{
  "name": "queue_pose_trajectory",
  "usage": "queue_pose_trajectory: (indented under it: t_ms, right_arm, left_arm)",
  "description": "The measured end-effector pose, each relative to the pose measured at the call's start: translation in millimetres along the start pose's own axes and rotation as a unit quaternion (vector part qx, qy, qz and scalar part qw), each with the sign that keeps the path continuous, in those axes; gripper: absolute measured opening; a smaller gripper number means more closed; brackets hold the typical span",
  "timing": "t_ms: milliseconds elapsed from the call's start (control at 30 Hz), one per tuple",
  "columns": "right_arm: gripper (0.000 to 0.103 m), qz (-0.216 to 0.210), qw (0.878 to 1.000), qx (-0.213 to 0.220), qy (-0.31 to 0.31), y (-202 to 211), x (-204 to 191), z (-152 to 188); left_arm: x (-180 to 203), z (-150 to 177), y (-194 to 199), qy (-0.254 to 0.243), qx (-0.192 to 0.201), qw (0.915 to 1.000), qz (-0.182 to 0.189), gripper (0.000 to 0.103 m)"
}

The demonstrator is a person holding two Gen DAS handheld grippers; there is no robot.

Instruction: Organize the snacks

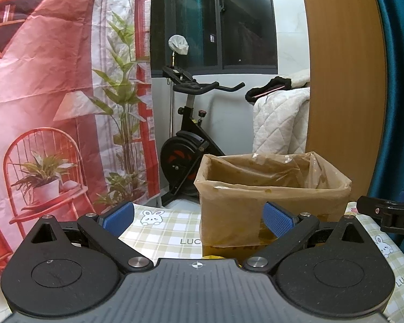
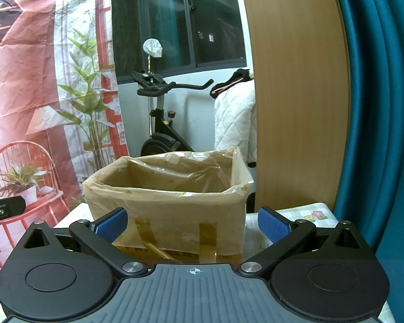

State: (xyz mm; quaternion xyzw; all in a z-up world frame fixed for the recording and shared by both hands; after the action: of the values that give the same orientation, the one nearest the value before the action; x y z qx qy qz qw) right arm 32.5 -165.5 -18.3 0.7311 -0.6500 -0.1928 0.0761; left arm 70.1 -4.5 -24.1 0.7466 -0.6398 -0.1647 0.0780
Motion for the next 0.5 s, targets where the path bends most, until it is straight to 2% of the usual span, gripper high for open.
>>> queue_pose_trajectory:
  t_ms: [500]
  right_arm:
    - [0.103,0.000,1.000,0.001,0.002,7.1,-0.9,-5.8]
  left_arm:
    - [-2.0,0.5,0.1,0.003,0.001,1.0000,0.003,0.102]
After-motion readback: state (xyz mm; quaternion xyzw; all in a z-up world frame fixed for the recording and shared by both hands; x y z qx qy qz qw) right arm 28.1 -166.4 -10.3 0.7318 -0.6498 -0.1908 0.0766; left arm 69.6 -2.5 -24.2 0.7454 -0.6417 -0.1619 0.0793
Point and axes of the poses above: each gripper's, at about its wrist camera, not at the fingertips, and y roughly against the way its jaws point, x to its right, z to its underside, the point moved 8 cm from there along -y, roughly the way its jaws point, and after that the axes turned 11 degrees about -z, right-handed, at the moved point
